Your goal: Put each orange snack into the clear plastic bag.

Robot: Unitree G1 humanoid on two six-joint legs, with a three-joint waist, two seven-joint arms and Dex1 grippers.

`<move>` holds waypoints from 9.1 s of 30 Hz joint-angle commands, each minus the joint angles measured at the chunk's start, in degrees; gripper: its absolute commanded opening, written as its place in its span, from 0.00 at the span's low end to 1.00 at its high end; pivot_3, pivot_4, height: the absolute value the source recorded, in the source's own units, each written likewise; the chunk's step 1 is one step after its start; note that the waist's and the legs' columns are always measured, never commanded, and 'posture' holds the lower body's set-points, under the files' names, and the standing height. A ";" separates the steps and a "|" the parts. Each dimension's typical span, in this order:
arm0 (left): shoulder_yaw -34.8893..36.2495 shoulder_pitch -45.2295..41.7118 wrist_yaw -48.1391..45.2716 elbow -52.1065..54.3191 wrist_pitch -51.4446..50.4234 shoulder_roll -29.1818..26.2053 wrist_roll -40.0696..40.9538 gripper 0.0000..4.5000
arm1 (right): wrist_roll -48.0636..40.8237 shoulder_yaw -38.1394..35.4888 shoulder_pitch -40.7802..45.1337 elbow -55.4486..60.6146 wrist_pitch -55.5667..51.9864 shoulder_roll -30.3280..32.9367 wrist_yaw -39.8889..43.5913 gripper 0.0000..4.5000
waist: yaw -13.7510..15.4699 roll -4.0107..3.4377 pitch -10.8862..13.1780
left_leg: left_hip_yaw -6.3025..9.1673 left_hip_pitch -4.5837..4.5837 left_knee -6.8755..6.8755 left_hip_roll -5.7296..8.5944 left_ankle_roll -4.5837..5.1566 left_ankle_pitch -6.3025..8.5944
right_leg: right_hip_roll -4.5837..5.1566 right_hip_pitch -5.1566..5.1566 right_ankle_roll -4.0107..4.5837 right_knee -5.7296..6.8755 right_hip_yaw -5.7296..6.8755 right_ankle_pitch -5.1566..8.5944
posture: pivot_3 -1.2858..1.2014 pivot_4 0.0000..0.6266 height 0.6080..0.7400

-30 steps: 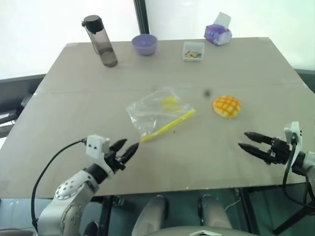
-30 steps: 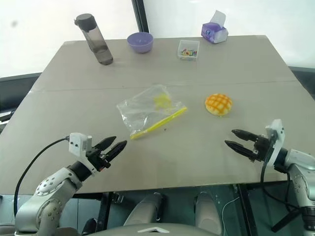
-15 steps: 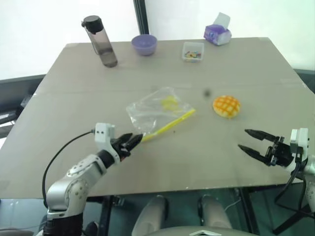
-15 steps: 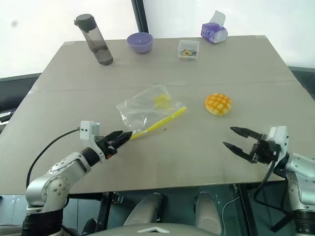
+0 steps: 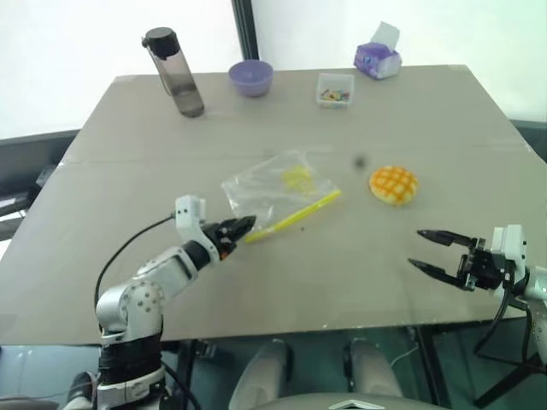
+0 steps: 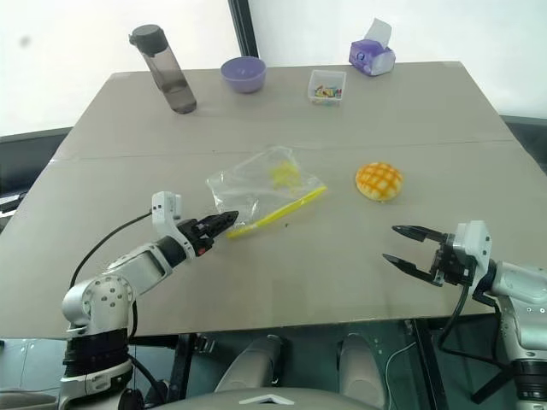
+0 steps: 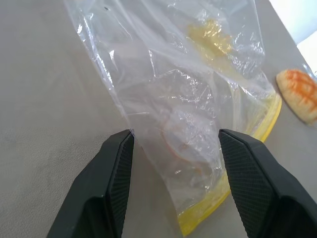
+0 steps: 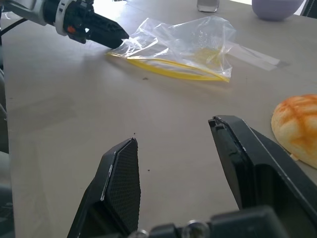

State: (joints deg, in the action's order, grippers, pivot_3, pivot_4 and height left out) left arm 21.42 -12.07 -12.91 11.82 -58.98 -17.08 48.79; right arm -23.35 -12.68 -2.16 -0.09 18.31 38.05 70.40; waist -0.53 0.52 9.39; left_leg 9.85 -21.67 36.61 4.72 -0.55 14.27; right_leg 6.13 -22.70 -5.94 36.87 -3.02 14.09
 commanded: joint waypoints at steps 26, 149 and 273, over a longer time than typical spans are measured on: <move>-10.82 -11.49 11.46 -18.45 2.51 4.57 -11.85 0.18 | 0.84 0.70 0.09 0.90 0.56 0.80 -4.95 0.59 | 0.99 -0.86 -0.91 | -0.04 1.03 0.09 0.05 0.00 0.02 | 0.00 1.12 -0.27 -0.03 -0.01 0.16 | 0.52 0.24 1.00; -34.52 -8.47 -15.54 -2.73 49.92 -13.52 -63.96 0.01 | 41.73 28.10 48.08 -17.07 -22.75 -21.24 -43.22 0.00 | -2.05 0.16 0.01 | -0.08 -1.06 0.18 0.02 -0.47 -0.30 | -0.09 -1.47 0.17 0.86 -0.17 -0.10 | 0.52 0.24 1.00; -34.25 -8.97 -11.79 -3.11 45.63 -6.96 -66.30 0.00 | 18.37 10.25 30.62 -5.76 -40.18 -16.39 -43.37 0.99 | -1.87 0.15 -0.04 | -0.08 -1.00 0.60 0.04 -0.45 -0.28 | -0.10 -1.32 0.16 1.10 -0.22 -0.11 | 0.52 0.24 1.00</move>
State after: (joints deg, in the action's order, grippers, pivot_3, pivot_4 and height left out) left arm -13.20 -20.40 -25.19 7.73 -13.82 -24.09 -16.97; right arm -3.31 -0.10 27.80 -7.19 -18.70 22.14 28.97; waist -2.40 0.67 9.35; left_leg 9.77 -22.67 37.21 4.77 -1.00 13.98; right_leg 6.03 -24.02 -5.79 37.97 -3.24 13.98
